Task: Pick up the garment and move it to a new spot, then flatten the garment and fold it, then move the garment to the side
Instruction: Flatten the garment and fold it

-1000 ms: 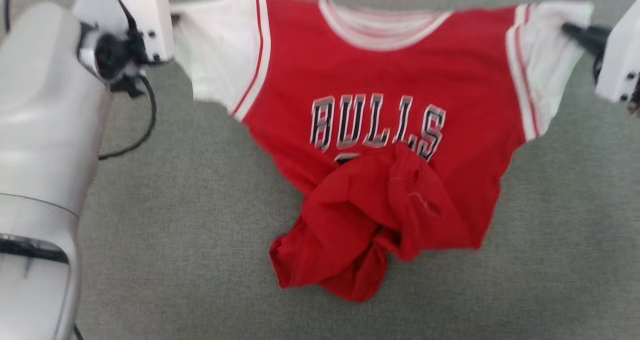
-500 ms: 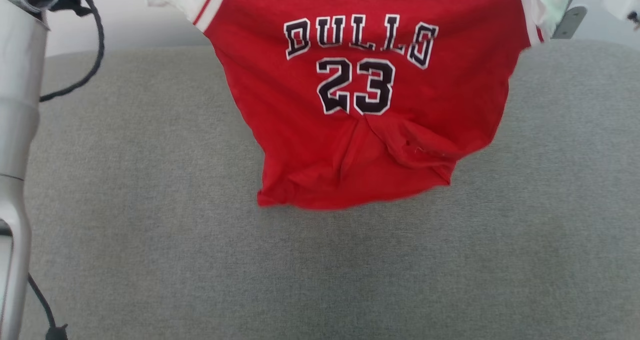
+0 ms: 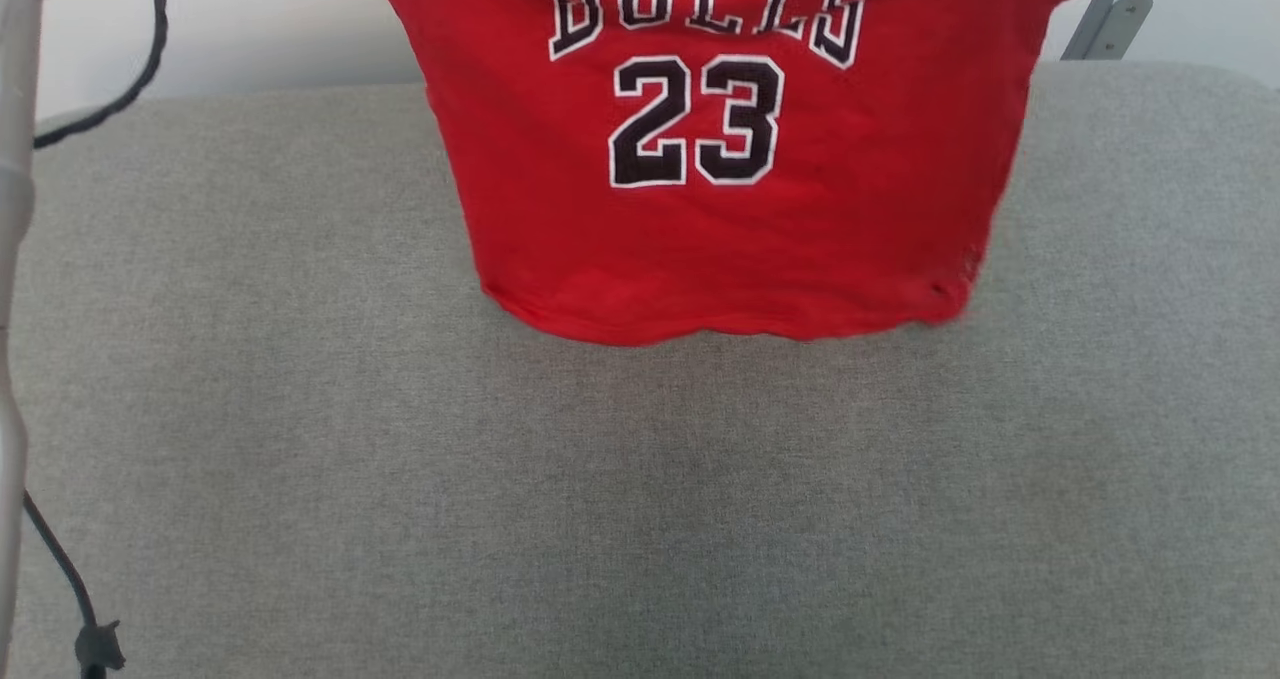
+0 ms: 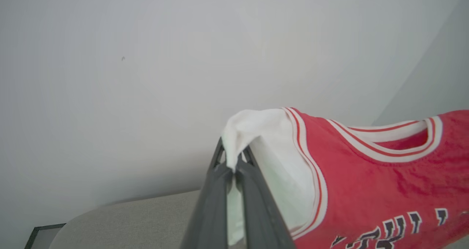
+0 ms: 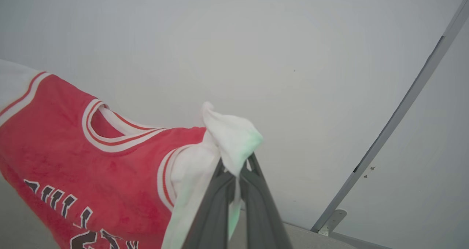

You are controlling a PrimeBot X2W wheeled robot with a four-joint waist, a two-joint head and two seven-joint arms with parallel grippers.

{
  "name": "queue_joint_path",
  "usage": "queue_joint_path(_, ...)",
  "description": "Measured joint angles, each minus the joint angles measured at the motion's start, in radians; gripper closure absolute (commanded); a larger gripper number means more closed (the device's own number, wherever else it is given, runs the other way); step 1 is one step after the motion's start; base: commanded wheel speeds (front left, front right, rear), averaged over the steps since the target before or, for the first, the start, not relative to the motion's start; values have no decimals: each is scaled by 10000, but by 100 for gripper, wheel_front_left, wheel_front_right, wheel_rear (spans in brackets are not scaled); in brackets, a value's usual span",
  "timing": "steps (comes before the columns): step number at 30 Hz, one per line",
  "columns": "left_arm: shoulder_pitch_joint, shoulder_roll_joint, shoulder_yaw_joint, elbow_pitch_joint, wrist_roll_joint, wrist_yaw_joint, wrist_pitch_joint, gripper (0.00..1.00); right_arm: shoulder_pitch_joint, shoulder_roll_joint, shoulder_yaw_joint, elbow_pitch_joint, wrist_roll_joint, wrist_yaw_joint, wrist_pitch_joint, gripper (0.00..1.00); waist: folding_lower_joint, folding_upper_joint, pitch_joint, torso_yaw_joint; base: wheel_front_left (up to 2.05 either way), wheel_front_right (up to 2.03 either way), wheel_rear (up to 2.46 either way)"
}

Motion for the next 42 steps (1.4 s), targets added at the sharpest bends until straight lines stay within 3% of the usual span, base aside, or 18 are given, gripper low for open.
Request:
queue_joint_path(7,-503,48,58,8,148,155,-775,100,-890,-13,399,988,-558,0,-1108,100,0,0,520,-32,0,0,0)
queue_joint_path(18,-2840,-79,-17,267,1346,282,-4399,100,-3737,483,761,3544,-2867,2,-5519,100,0,0,2628,-38,0,0,0)
queue_joint_path(23,-3631,-207,-96,516,1768,42,-6293,100,-4936,564,493,4452,-4196,2,-7578,100,0,0,3541,26,0,0,0)
queue_joint_path(28,-3622,-424,-316,1218,1883,-221,-7386,100,-5102,1035,299,5494,-4884,2,-8067,100,0,0,4130,210,0,0,0)
queue_joint_path(35,-2685,-610,-688,2238,1177,-558,-6636,100,-4391,1287,817,6646,-4487,4,-8123,100,1,0,3894,489,0,0,0)
queue_joint_path(42,-1049,-422,-1860,1358,-276,-573,-4316,100,-2968,1221,2109,6868,-3074,2,-7210,100,0,0,3092,713,0,0,0)
